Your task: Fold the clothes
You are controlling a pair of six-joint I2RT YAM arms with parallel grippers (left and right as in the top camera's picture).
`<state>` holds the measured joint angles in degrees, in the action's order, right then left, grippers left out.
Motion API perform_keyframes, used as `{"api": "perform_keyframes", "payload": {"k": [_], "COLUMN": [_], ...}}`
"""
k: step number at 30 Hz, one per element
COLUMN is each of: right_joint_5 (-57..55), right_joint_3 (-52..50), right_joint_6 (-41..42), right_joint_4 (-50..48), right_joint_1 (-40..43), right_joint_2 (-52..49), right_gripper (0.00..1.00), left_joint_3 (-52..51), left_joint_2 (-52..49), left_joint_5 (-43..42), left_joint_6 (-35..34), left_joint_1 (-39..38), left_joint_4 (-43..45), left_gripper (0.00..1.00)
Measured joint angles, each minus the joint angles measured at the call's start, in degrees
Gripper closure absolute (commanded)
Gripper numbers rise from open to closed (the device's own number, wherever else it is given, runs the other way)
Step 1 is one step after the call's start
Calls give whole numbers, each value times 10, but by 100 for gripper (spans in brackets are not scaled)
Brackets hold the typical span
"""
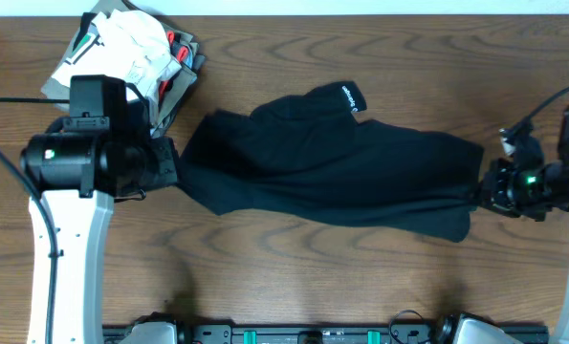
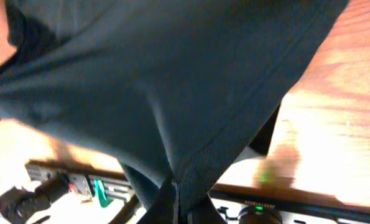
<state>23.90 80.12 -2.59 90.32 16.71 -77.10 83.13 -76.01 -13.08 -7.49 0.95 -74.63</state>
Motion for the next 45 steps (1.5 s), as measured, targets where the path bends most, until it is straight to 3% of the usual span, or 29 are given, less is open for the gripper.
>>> {"api": "perform_keyframes", "payload": {"k": [15,18,21,25,30,34,40,45], "right_joint_5": [-15,-17,-17,-17,-18,-18,-17,-19], "right_joint_3": [-162,-181,-183,-183,-183,-182,-179,-178], "right_joint_6": [40,52,59,64,67,76,87,92], "right_joint_4": [-48,-53,-58,-66,-86,-133,-228,-306], "right_joint_1": [-41,-42,-42,-42,-42,-42,-42,-54], "right_joint_2": [0,0,0,0,0,0,-3,-32], "right_gripper": [99,86,78,69,64,60,73,78], "left_joint_3": [-68,-68,-68,-68,-68,-69,-69,-69], "left_joint_2": [-75,-86,-93,-95,-95,-95,-101,-152], "left_joint_5": [0,0,0,0,0,-1,0,-1], "left_joint_6": [0,2,2,1,3,3,5,24], "left_joint_1": [0,0,0,1,1,1,-22,-69], "left_joint_4": [-53,-68,-80,-96,-104,-39,164,281], "left_gripper": [94,83,66,60,58,57,57,58]}}
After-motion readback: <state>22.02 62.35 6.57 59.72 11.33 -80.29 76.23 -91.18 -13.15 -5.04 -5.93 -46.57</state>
